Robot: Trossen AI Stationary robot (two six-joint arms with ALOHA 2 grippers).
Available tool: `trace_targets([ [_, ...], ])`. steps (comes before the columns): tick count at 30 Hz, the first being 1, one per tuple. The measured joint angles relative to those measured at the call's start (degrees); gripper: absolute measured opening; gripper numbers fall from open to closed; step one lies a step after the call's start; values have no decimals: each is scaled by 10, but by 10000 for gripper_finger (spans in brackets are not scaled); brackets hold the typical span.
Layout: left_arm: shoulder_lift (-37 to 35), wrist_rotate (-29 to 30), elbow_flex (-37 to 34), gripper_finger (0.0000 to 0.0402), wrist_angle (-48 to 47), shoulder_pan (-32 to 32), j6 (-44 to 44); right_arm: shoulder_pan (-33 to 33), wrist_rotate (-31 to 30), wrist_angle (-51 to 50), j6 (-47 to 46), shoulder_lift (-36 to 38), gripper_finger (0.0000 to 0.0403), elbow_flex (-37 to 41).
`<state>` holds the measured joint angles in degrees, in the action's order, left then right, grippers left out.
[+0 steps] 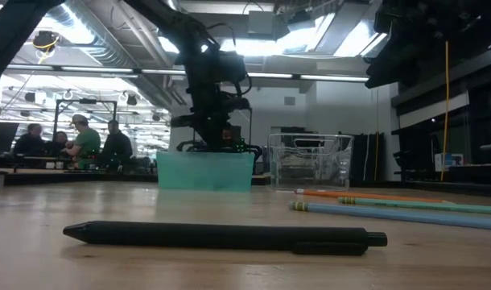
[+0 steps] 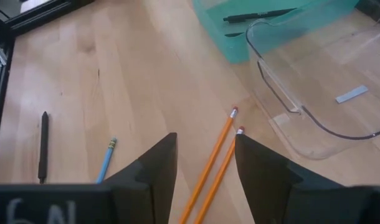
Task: Sort pens & pencils
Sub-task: Put the top black pen into the light blue bin, then put the black pen into the light blue bin
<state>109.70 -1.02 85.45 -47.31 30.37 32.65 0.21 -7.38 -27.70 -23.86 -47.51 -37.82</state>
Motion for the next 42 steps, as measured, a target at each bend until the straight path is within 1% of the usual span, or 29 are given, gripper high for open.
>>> trace_targets([
  [8, 5, -10, 0, 18, -2, 0, 1, 0, 1, -5, 1, 0, 162, 0],
  [12, 5, -5, 0, 26, -2, -1, -21, 0, 1, -5, 1, 0, 162, 0],
  [19, 5, 1, 0, 82, -2, -8, -26, 0, 1, -5, 2, 0, 162, 0],
  [24, 5, -4, 0, 117, -2, -9, -4, 0, 1, -5, 4, 0, 162, 0],
  [26, 4, -32, 0, 124, -2, -8, -16, 0, 1, -5, 4, 0, 162, 0],
  [30, -9, -130, 0, 128, 1, -12, -59, 0, 0, -5, 6, 0, 162, 0],
  [33, -26, -191, 0, 127, -4, -12, -55, 0, 0, -5, 16, 0, 162, 0],
  [36, -52, -230, 0, 126, -10, -9, -34, 0, 0, -4, 17, 0, 162, 0],
  [39, -76, -266, 0, 126, -18, -14, -39, 0, 0, -4, 17, 0, 162, 0],
  [42, -106, -276, 0, 126, -20, -42, -61, 0, 0, -4, 17, 0, 162, 0],
])
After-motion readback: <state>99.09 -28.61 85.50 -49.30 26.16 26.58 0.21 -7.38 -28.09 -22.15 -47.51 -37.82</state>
